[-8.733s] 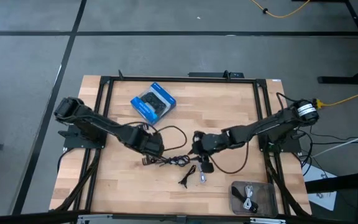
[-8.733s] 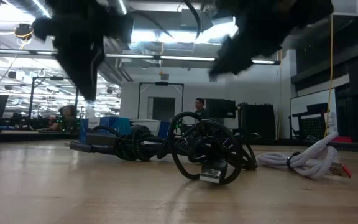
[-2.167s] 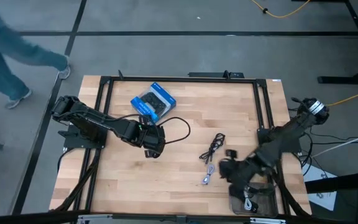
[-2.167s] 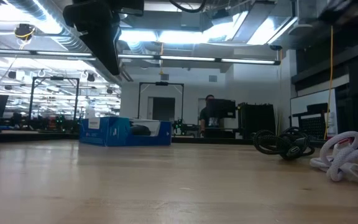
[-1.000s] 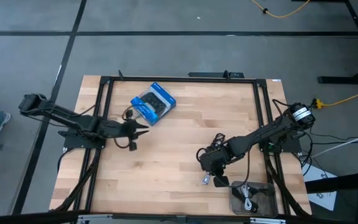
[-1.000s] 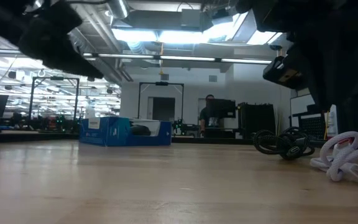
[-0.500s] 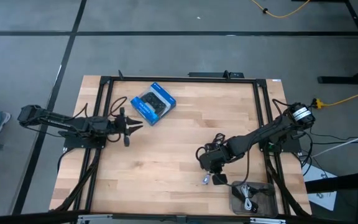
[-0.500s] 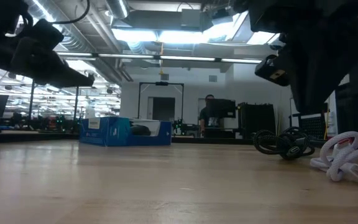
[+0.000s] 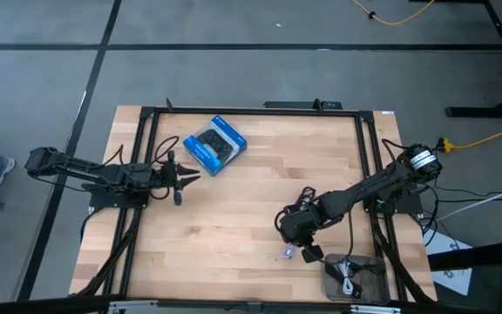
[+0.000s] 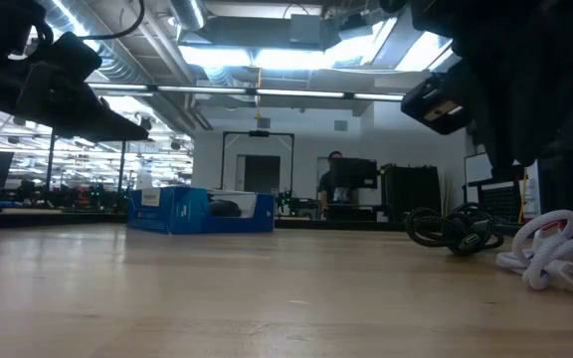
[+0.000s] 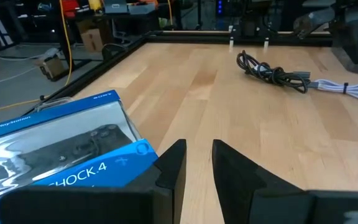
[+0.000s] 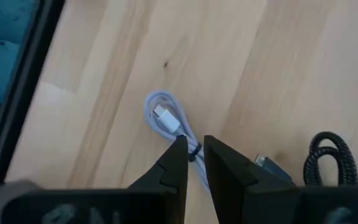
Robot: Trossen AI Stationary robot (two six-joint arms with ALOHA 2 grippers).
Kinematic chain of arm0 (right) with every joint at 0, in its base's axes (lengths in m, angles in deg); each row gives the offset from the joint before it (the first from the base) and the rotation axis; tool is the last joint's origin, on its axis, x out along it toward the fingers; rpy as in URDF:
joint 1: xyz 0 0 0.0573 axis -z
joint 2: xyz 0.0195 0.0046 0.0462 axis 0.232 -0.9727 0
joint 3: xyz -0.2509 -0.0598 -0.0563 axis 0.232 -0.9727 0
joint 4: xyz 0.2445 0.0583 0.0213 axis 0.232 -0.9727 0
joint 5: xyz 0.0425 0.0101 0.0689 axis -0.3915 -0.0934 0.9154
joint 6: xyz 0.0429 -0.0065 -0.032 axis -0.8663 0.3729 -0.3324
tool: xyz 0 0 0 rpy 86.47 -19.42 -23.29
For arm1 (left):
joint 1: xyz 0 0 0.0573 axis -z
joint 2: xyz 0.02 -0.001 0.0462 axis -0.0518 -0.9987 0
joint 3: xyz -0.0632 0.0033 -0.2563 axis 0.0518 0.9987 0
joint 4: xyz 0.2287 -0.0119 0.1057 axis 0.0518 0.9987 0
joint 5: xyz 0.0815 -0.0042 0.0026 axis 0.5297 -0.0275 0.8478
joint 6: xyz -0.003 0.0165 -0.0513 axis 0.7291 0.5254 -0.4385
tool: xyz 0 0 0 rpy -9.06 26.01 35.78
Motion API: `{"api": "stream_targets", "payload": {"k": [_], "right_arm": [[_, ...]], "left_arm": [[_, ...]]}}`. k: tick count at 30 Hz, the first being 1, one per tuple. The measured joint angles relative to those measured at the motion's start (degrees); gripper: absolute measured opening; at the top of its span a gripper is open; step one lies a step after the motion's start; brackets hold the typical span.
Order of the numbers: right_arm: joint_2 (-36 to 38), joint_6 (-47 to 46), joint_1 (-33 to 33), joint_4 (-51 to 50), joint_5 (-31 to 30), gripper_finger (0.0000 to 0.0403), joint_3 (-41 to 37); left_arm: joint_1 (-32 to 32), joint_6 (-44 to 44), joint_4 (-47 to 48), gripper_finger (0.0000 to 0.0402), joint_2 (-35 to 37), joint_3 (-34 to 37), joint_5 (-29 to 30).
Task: Pick and place USB-C Cables
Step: Put the white charger cable into the black bin
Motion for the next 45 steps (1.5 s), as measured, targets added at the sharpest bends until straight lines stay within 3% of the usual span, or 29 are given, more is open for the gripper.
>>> {"api": "stream_targets", "payload": {"k": [24, 32, 39, 45], "right_arm": [[-1.44, 4.33, -0.76, 4.64, -0.78, 0.0058, 0.07], [-4.72, -1.19, -0.74, 6.08, -4.08, 0.0058, 0.02], [-4.76, -4.16, -3.07, 5.67, -12.58, 0.0058, 0.02], [-4.76, -7.24, -5.64, 4.22, -15.84, 0.0058, 0.02]], "left_arm": [[0.02, 0.00, 0.04, 0.0070, 0.00, -0.02, -0.07], [0.02, 0.00, 0.04, 0.0070, -0.02, -0.02, -0.07], [0.02, 0.00, 0.04, 0.0070, -0.02, -0.02, -0.07], [0.02, 0.00, 0.04, 0.0070, -0.02, -0.02, -0.07]]}}
